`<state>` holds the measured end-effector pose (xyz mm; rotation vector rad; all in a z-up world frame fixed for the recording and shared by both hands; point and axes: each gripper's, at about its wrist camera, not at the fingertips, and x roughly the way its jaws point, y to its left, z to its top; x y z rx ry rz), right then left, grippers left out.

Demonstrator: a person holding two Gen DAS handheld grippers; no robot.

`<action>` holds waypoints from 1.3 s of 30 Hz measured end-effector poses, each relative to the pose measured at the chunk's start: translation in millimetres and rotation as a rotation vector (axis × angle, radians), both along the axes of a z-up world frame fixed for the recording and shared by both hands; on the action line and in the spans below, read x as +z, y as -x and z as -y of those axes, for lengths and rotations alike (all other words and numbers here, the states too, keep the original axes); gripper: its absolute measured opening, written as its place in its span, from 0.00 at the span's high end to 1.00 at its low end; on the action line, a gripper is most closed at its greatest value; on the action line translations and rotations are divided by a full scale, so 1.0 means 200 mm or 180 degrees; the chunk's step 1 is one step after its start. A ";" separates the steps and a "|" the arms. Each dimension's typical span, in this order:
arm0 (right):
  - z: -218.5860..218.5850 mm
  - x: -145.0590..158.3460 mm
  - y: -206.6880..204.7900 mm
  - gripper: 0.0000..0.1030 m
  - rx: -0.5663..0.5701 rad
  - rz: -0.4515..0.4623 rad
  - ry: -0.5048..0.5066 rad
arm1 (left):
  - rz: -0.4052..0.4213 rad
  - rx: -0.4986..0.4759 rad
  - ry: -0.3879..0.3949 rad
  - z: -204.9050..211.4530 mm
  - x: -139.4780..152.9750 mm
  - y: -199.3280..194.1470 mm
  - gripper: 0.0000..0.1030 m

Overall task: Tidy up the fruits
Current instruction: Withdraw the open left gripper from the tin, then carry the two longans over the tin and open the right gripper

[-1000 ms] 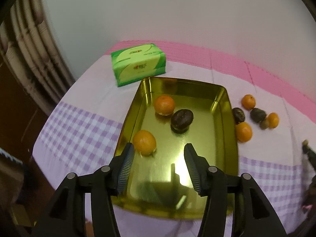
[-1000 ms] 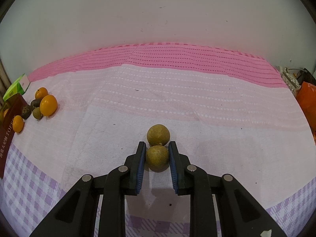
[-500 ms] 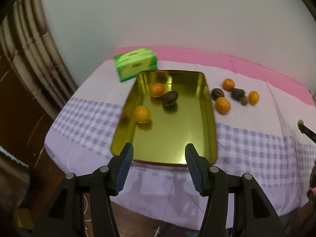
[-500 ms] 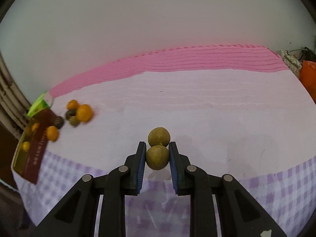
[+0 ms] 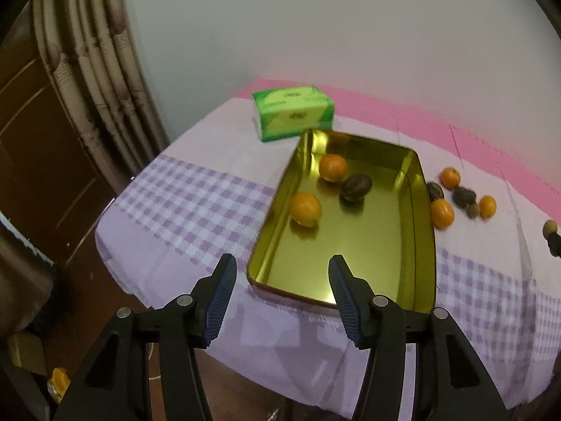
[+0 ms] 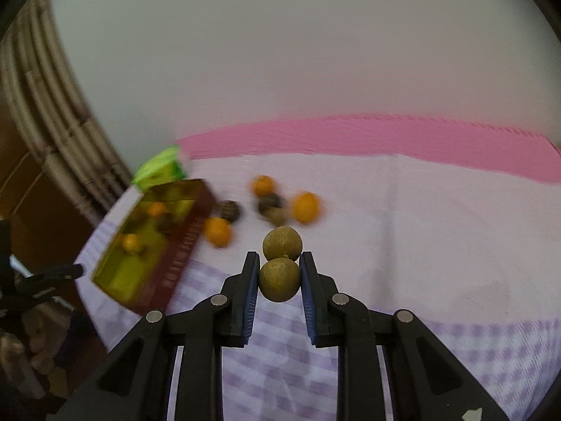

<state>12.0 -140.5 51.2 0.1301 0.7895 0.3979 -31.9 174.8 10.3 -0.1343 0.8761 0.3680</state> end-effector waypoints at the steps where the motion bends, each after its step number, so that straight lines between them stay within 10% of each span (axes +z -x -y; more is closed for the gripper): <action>1: -0.06 0.03 -0.01 0.80 0.0081 0.0022 -0.0029 | 0.0017 0.0026 -0.0006 -0.01 0.01 0.00 0.46; 16: -0.79 -0.02 -0.26 0.80 0.0890 -0.0196 -0.0028 | -0.0154 -0.0052 0.0134 -0.05 -0.05 -0.04 0.43; 39: -1.13 -0.18 -0.47 0.80 0.1087 -0.0480 0.0152 | -0.0352 -0.0046 0.0186 -0.08 -0.11 -0.08 0.40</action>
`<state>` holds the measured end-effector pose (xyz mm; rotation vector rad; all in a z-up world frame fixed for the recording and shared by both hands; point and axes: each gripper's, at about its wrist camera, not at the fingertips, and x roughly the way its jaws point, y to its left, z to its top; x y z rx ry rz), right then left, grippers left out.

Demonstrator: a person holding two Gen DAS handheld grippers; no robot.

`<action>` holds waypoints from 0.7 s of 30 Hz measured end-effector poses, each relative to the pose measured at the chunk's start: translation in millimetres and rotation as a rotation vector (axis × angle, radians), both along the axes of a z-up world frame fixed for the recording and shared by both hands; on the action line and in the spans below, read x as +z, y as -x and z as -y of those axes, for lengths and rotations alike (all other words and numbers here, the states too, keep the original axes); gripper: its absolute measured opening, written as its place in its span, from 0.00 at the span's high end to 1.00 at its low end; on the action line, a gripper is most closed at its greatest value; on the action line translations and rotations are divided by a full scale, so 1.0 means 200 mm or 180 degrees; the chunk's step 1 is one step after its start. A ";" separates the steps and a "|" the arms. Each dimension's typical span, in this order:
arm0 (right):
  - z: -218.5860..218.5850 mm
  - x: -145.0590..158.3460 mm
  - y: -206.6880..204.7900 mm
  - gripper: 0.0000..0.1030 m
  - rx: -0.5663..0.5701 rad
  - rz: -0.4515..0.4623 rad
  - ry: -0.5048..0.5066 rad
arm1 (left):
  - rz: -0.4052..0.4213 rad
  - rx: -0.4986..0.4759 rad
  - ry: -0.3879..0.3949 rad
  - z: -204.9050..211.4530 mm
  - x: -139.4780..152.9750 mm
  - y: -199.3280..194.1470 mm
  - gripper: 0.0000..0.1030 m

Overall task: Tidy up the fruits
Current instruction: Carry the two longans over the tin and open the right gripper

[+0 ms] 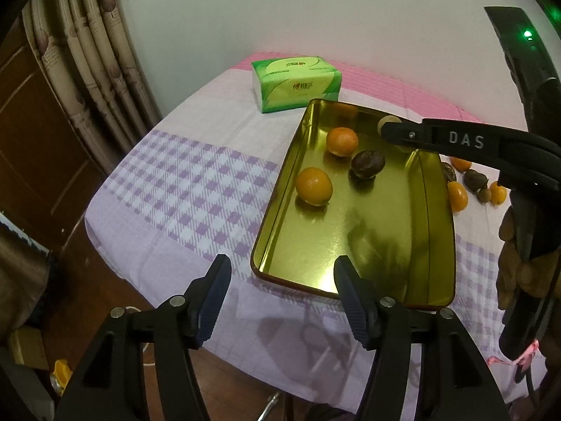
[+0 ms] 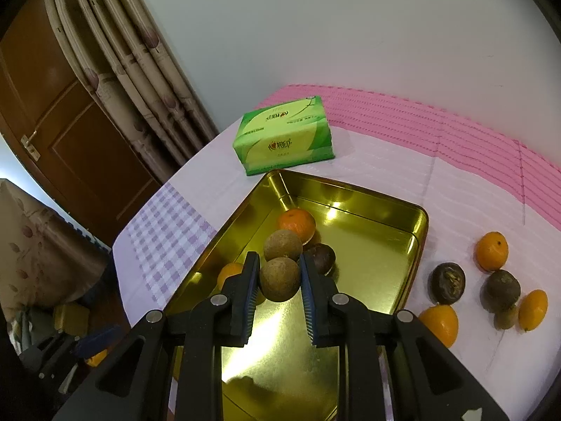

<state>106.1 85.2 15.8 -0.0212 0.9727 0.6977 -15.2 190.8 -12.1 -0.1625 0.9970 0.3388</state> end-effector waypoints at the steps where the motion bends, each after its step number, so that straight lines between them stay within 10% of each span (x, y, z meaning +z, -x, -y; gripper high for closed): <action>1: 0.00 -0.01 -0.01 0.80 -0.0001 -0.0007 0.0004 | -0.0005 0.0001 0.0006 0.00 0.00 0.00 0.40; 21: -0.05 -0.05 -0.04 0.80 0.0011 -0.0098 0.0059 | -0.0036 0.0073 0.0073 -0.03 -0.02 0.00 0.40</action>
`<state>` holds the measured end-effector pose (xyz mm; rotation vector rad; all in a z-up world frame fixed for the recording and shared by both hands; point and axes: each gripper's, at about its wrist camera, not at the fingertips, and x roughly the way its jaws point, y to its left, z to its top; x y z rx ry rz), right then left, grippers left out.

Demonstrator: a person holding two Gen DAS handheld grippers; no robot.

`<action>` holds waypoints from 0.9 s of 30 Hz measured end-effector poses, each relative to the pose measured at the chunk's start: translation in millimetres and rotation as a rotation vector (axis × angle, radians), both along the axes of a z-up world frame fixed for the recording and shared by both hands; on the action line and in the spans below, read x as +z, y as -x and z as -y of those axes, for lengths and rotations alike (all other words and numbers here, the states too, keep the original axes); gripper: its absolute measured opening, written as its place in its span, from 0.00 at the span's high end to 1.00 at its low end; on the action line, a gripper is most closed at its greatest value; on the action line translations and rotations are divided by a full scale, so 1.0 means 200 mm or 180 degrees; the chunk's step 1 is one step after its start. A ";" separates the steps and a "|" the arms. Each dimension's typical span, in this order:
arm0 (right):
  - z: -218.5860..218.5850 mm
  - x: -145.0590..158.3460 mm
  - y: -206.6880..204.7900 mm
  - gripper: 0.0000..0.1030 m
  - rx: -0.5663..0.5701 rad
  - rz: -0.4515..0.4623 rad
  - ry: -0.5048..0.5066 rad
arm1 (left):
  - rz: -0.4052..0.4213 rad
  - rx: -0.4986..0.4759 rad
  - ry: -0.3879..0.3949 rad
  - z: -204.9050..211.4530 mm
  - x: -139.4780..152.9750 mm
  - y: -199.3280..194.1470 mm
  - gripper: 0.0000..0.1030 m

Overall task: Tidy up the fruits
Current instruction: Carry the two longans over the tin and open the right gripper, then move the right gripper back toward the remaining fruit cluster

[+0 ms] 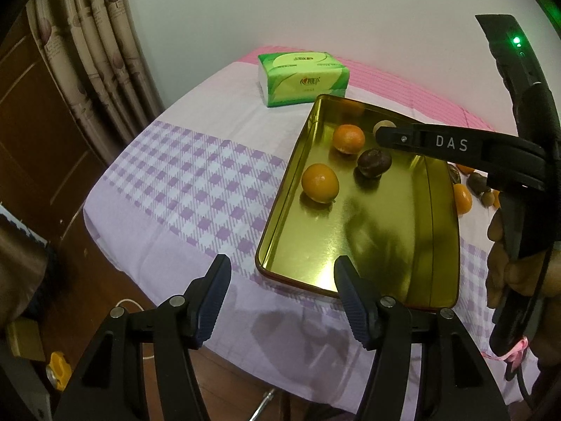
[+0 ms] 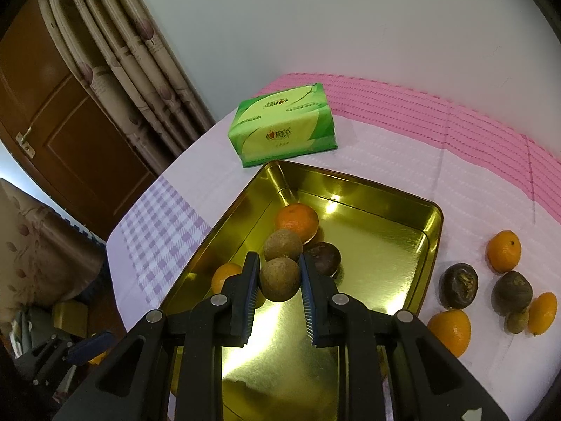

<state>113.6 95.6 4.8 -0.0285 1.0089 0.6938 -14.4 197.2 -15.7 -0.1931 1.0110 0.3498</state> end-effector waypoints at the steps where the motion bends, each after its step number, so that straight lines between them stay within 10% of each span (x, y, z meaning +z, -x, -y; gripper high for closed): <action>1: 0.00 0.00 0.00 0.80 0.0005 -0.0003 0.0002 | 0.0002 0.0000 -0.0002 0.00 0.00 0.00 0.40; 16: 0.01 0.08 0.00 0.77 -0.0074 0.0076 -0.0205 | -0.0012 -0.0005 -0.0017 0.00 -0.01 0.00 0.40; 23: 0.46 0.38 0.21 0.66 -0.0447 0.1045 -0.0053 | 0.0010 0.0005 -0.0023 -0.01 -0.01 0.00 0.40; 27: 0.83 0.21 0.26 0.65 -0.0911 0.0852 0.0258 | 0.0033 -0.0032 -0.0060 0.01 0.00 0.01 0.40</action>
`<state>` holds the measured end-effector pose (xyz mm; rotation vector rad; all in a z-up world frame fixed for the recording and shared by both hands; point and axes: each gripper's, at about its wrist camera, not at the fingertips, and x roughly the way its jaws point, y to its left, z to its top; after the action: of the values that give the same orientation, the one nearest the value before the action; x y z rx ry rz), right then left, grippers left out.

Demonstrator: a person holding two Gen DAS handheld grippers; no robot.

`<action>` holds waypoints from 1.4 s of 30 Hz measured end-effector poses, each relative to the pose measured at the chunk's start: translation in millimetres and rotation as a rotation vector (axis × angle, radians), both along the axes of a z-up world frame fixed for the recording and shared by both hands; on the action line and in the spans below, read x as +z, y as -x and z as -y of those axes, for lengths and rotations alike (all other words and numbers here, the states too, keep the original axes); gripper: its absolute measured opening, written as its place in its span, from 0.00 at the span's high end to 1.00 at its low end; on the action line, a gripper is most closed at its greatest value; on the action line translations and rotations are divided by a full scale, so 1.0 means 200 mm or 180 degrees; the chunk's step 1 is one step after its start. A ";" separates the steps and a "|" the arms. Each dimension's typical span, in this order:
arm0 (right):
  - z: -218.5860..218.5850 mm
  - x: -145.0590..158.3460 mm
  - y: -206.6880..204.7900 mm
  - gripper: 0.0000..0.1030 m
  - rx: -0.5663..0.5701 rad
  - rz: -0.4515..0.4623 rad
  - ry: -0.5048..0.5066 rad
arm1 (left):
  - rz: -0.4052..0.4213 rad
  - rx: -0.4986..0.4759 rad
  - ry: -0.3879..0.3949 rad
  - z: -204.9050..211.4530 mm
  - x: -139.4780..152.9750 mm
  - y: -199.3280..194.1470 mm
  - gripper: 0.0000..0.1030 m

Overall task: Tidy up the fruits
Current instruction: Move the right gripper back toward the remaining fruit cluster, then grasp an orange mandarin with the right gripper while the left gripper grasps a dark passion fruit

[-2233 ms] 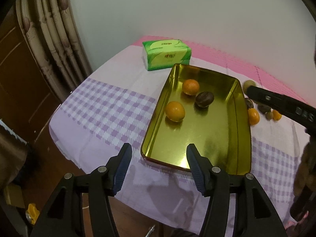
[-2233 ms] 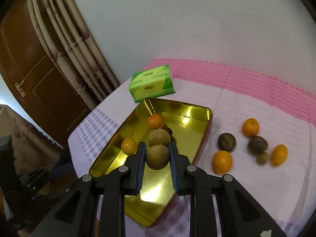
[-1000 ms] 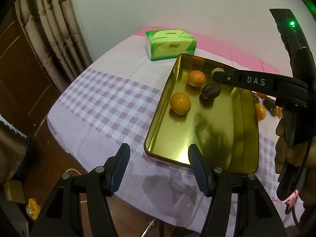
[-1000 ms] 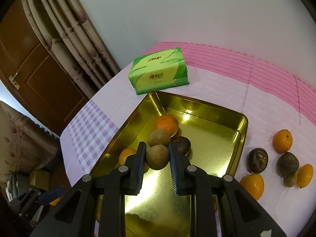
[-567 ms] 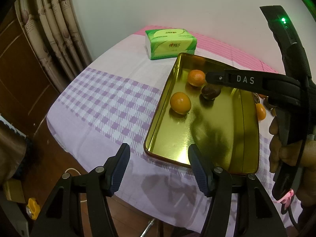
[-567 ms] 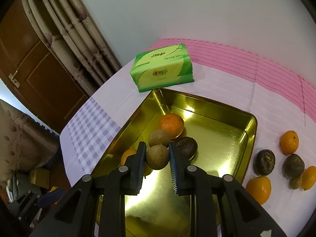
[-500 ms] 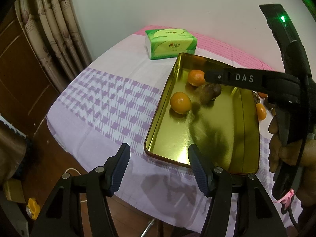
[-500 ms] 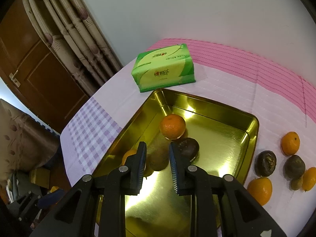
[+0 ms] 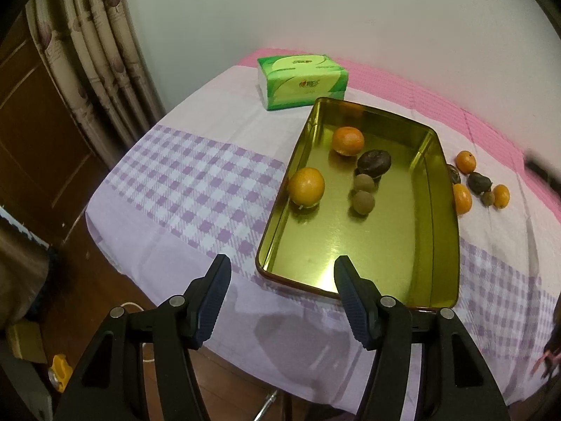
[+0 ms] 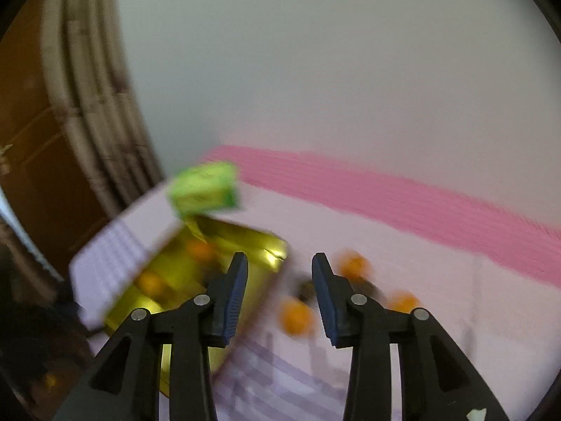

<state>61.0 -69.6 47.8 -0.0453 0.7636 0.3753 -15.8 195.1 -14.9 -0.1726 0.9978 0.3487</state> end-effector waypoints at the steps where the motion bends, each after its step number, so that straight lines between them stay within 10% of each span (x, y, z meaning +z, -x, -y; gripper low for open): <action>1: 0.09 -0.06 0.01 0.64 -0.0135 -0.0128 0.0024 | 0.0013 -0.0014 -0.0027 0.01 0.01 0.00 0.40; 7: 0.35 -0.27 0.08 0.64 -0.0411 -0.0599 -0.0280 | 0.0051 -0.0029 -0.0163 0.06 0.03 0.01 0.40; 14: -0.01 -0.25 -0.03 0.61 0.0244 -0.0483 -0.0278 | 0.0091 0.0018 -0.0257 0.07 0.04 0.03 0.40; 29: -0.22 -0.48 -0.33 0.68 0.0460 -0.0758 0.0053 | 0.0004 -0.0053 -0.0306 0.09 0.00 -0.02 0.36; 42: 1.04 -0.41 -0.04 0.69 -0.1122 -0.0424 0.0362 | 0.0342 -0.0851 -0.0308 0.38 0.10 0.05 0.36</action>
<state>68.2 -277.4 -34.6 0.0080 0.9060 -0.0010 -24.9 119.0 5.4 0.0303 0.8826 0.1410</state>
